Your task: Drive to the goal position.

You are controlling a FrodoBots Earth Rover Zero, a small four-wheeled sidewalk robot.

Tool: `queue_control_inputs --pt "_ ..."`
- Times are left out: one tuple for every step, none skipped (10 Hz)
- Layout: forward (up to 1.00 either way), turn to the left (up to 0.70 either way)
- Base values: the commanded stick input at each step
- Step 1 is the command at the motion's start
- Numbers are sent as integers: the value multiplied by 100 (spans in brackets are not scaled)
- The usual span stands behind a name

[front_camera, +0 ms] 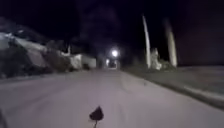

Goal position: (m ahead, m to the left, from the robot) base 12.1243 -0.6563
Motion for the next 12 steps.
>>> queue_control_inputs --pt "70 0" --pt "70 -15" --pt "70 -35" --pt "70 -35" --pt "70 -35" --pt "70 -13" --pt "70 0" --pt "70 0" --pt "70 0" --pt "70 0" --pt "70 0" --pt "70 0"
